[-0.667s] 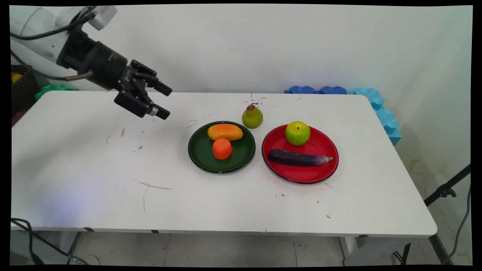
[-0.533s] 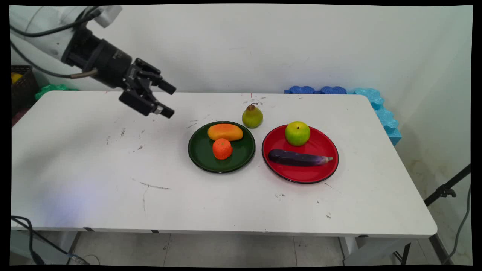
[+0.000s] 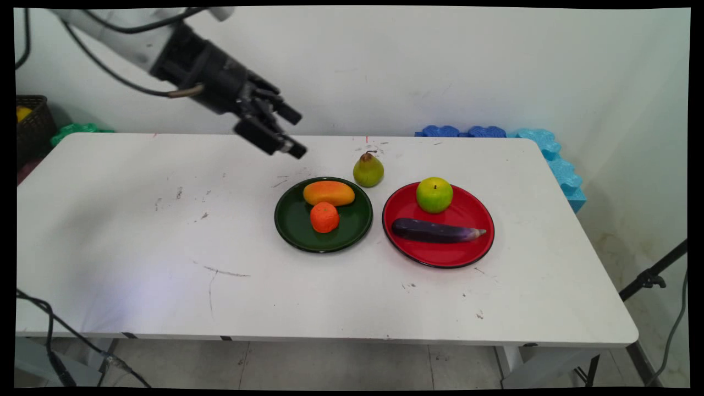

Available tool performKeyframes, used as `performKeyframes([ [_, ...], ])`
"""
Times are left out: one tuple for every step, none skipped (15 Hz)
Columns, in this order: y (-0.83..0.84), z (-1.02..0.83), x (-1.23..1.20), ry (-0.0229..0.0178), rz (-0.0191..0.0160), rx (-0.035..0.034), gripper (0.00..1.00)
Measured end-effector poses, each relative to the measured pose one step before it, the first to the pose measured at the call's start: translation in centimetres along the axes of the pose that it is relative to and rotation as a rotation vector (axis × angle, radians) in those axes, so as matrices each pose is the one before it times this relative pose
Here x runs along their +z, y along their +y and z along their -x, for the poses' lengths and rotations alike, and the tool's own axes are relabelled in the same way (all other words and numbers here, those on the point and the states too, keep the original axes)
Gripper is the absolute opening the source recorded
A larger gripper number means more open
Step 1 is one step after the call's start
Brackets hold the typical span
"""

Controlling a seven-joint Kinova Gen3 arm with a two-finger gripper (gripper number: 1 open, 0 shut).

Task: Pick up the eggplant from the red plate

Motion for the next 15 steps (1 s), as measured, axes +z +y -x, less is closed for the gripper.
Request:
performKeyframes([
  [0.042,-0.510,0.456,-0.00206,-0.00370,-0.00002,1.00],
  [0.045,-0.915,0.911,-0.00418,-0.00722,-0.00116,1.00],
  [0.046,-0.749,0.780,-0.00420,-0.00651,-0.00133,1.00],
  [0.042,-0.500,0.573,-0.00423,-0.00454,-0.00091,1.00],
  [0.057,-0.731,0.863,-0.00596,-0.00654,-0.00102,1.00],
  [0.117,-0.790,1.052,-0.00901,-0.00612,-0.00014,1.00],
  [0.128,-0.636,0.938,-0.00802,-0.00424,-0.00116,1.00],
  [0.155,-0.683,1.109,-0.01040,-0.00407,-0.00094,1.00],
  [0.166,-0.649,1.165,-0.01218,-0.00283,0.00008,1.00],
  [0.148,-0.633,1.191,-0.01194,-0.00179,-0.00090,1.00],
  [0.127,-0.425,0.827,-0.00872,-0.00099,-0.00090,1.00],
  [0.191,-0.669,1.386,-0.01356,0.00036,-0.00308,1.00],
  [0.113,-0.582,1.256,-0.01124,0.00109,-0.00135,1.00],
  [0.110,-0.472,1.103,-0.01068,0.00188,0.00058,1.00],
  [0.062,-0.366,0.900,-0.00855,0.00195,0.00135,1.00],
])
